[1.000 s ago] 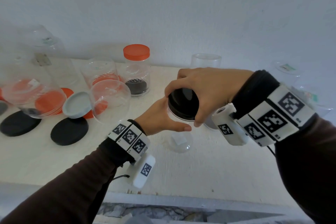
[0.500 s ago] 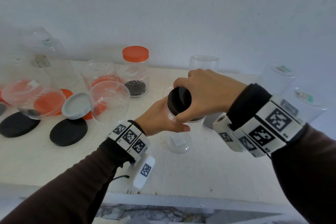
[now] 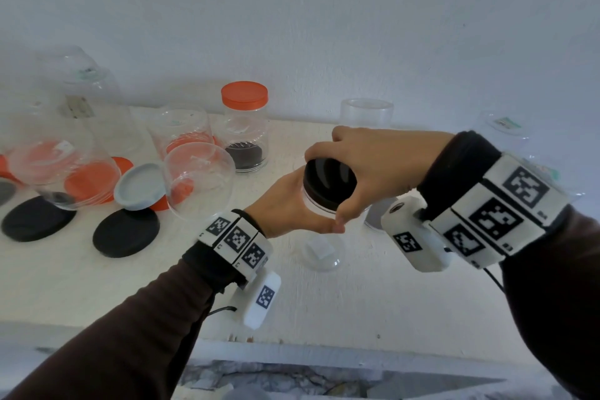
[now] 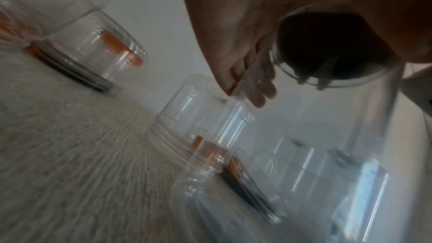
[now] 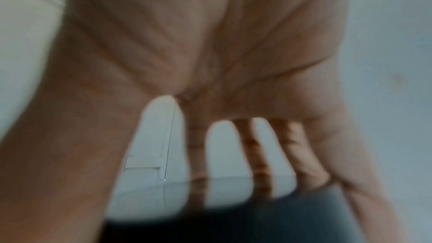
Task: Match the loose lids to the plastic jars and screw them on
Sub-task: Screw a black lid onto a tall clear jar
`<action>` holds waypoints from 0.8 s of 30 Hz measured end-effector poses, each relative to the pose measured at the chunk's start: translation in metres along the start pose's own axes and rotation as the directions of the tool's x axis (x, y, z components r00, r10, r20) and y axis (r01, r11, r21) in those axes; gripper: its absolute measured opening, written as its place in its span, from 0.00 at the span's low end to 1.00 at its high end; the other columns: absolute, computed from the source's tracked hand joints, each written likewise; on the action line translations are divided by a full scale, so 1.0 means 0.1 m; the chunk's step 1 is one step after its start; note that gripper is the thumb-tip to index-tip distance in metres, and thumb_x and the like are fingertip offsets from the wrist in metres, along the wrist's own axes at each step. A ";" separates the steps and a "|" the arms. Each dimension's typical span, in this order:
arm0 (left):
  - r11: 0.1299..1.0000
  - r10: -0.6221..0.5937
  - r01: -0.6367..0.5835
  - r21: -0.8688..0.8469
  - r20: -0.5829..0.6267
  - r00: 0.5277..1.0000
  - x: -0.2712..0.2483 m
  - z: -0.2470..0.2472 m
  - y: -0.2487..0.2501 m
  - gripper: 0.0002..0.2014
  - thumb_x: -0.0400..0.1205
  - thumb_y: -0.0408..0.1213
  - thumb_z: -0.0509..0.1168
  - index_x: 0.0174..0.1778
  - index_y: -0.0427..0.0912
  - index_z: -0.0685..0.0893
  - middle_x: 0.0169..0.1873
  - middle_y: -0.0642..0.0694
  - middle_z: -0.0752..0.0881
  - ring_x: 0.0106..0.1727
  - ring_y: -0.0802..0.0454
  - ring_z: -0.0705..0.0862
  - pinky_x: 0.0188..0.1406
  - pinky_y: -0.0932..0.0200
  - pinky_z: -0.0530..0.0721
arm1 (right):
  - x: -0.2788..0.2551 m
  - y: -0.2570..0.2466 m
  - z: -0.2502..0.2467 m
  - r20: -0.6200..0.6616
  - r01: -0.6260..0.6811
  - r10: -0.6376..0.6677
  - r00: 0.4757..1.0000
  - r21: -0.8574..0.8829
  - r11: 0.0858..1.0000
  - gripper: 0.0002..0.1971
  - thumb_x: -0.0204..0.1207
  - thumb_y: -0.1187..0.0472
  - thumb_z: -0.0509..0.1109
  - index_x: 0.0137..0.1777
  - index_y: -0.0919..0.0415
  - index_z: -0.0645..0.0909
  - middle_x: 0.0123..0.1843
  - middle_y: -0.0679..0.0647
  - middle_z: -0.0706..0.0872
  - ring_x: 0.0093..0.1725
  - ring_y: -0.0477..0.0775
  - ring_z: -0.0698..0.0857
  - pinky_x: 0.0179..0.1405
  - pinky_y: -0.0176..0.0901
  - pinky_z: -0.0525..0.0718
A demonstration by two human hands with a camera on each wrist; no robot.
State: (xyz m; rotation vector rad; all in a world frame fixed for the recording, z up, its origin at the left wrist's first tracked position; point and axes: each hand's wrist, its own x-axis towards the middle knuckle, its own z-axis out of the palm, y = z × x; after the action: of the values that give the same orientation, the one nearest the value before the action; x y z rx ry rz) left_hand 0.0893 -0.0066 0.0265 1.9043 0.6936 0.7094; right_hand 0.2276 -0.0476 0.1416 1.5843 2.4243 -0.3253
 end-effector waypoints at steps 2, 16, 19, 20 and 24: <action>1.000 -0.019 0.019 -0.008 0.028 0.999 -0.01 -0.03 -0.03 0.33 0.54 0.49 0.79 0.54 0.62 0.74 0.51 0.64 0.82 0.54 0.75 0.80 0.55 0.77 0.74 | -0.03 0.01 -0.01 -0.006 0.076 -0.075 0.997 0.045 0.996 0.40 0.63 0.52 0.80 0.72 0.41 0.62 0.61 0.48 0.66 0.57 0.51 0.73 0.51 0.38 0.78; 0.999 -0.030 0.031 -0.009 0.079 0.996 -0.01 -0.03 -0.06 0.35 0.55 0.54 0.75 0.58 0.62 0.71 0.57 0.62 0.80 0.61 0.70 0.78 0.63 0.72 0.73 | 0.00 -0.05 -0.07 0.080 0.082 -0.082 0.993 -0.001 0.997 0.41 0.61 0.58 0.81 0.72 0.38 0.65 0.63 0.47 0.67 0.58 0.51 0.74 0.55 0.43 0.80; 0.999 -0.036 0.036 0.006 0.072 0.997 -0.03 -0.03 -0.04 0.34 0.55 0.55 0.75 0.57 0.62 0.71 0.54 0.64 0.80 0.56 0.77 0.78 0.58 0.78 0.73 | 0.00 -0.06 -0.06 0.043 0.055 -0.053 0.998 -0.039 0.998 0.41 0.60 0.52 0.81 0.71 0.38 0.64 0.60 0.47 0.70 0.57 0.50 0.74 0.52 0.41 0.78; 0.999 -0.032 0.032 0.004 0.065 0.997 -0.03 -0.03 -0.04 0.34 0.55 0.53 0.76 0.56 0.62 0.71 0.53 0.64 0.80 0.55 0.78 0.78 0.56 0.79 0.73 | 0.00 -0.06 -0.06 0.030 0.043 -0.042 0.999 -0.048 0.998 0.40 0.60 0.50 0.81 0.71 0.38 0.65 0.59 0.47 0.71 0.56 0.49 0.74 0.50 0.39 0.77; 1.000 -0.011 0.012 -0.016 0.031 0.999 -0.04 -0.01 -0.03 0.32 0.56 0.44 0.79 0.53 0.61 0.72 0.49 0.65 0.81 0.52 0.80 0.78 0.51 0.81 0.73 | 0.00 -0.09 -0.04 -0.043 -0.018 0.015 0.999 -0.055 0.998 0.34 0.61 0.41 0.77 0.68 0.43 0.69 0.49 0.45 0.74 0.52 0.48 0.76 0.38 0.32 0.73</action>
State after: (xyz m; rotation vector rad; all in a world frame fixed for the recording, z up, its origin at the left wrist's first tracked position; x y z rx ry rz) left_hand 0.0854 -0.0078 0.0239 1.8913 0.6765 0.6748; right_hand 0.2192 -0.0503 0.1460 1.6024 2.4281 -0.2221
